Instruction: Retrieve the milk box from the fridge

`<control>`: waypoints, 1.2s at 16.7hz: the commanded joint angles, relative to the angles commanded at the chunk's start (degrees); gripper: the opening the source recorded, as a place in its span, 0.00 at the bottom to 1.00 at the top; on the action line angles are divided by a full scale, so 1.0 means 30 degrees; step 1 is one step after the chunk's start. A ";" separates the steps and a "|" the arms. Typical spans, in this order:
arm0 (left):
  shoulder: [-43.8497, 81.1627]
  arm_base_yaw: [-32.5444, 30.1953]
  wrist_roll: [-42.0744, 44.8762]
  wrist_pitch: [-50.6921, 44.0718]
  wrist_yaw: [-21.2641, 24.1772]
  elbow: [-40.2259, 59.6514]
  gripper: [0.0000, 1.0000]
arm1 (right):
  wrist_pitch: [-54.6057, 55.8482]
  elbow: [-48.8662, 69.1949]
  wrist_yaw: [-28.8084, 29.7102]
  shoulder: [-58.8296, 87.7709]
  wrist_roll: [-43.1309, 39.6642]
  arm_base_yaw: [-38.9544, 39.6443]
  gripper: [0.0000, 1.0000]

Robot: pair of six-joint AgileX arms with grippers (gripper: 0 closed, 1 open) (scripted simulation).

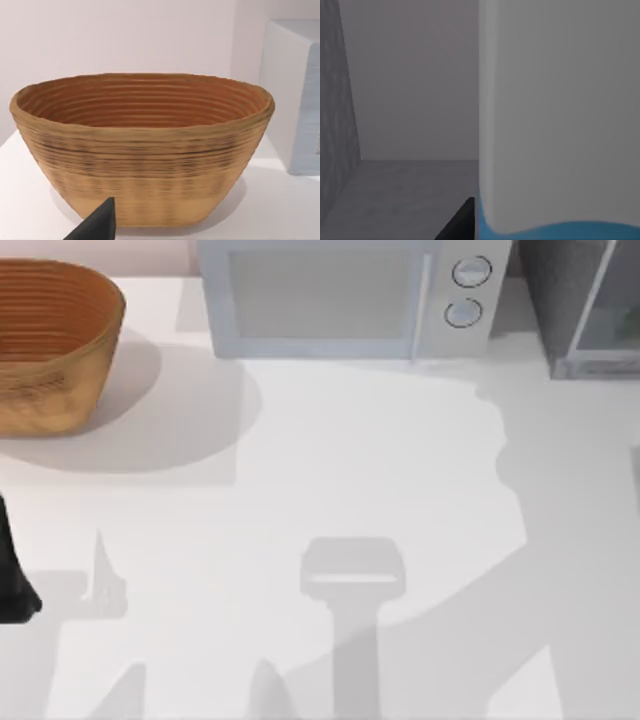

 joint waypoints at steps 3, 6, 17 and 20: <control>0.0000 0.0000 0.0000 0.0000 0.0000 0.0000 1.00 | 0.0000 0.0000 0.0000 0.0000 0.0000 0.0000 0.32; 0.0000 0.0000 0.0000 0.0000 0.0000 0.0000 1.00 | 0.0000 0.0000 0.0000 0.0000 0.0000 0.0000 0.10; 0.0000 0.0000 0.0000 0.0000 0.0000 0.0000 1.00 | -0.0052 0.0006 -0.0005 -0.0103 0.0006 -0.0057 0.00; 0.0000 0.0000 0.0000 0.0000 0.0000 0.0000 1.00 | -0.1190 0.0233 -0.0014 -0.1114 0.0015 -0.0056 0.00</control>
